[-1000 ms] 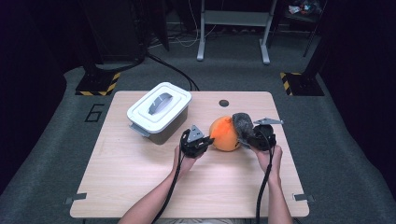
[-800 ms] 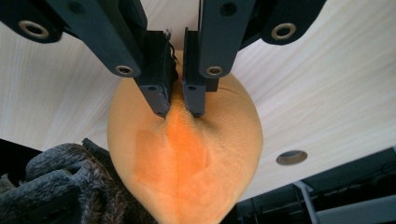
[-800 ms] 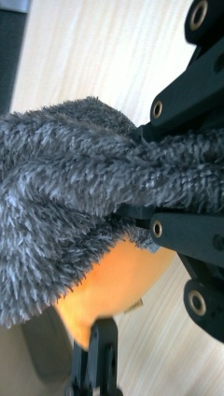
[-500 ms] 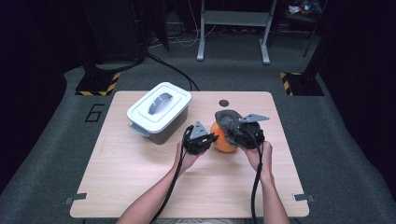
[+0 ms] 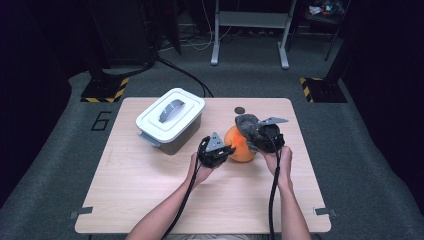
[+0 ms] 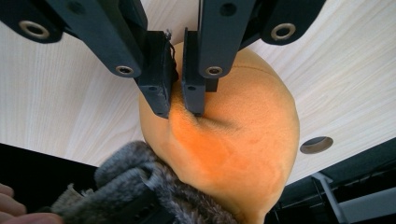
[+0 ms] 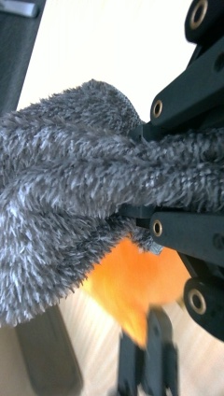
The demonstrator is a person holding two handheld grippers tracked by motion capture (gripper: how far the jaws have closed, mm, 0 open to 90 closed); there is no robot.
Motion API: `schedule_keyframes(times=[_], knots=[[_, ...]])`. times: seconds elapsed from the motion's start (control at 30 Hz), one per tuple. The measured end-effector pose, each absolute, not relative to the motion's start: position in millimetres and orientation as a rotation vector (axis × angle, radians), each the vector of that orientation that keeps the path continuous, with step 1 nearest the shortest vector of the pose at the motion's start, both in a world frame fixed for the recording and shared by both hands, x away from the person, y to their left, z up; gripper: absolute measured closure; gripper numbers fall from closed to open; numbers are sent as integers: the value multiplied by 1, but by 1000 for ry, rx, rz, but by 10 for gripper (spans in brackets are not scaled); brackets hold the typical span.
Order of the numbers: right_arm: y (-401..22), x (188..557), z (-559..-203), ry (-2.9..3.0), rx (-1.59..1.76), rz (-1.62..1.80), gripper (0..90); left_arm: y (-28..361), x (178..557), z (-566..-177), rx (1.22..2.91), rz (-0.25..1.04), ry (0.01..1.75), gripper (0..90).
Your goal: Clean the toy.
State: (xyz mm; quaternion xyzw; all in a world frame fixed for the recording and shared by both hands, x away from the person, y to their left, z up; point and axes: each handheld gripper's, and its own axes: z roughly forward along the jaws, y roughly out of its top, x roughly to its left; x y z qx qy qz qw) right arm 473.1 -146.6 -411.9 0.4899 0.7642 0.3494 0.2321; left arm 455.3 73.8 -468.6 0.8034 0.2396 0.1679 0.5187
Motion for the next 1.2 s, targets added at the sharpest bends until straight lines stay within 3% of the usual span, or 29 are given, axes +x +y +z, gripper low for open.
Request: schedule_keyframes(times=[0.3, 0.57, 1.2], knots=[[-158, 471, -406, 2077, 1359, 1002, 740, 74, 455, -469, 1924, 401, 562, 841], [-127, 448, -396, 2215, 1210, 1049, 736, 71, 453, -468, 1940, 412, 533, 841], [-146, 481, -411, 2095, 1392, 926, 736, 74, 451, -472, 1946, 414, 539, 841]])
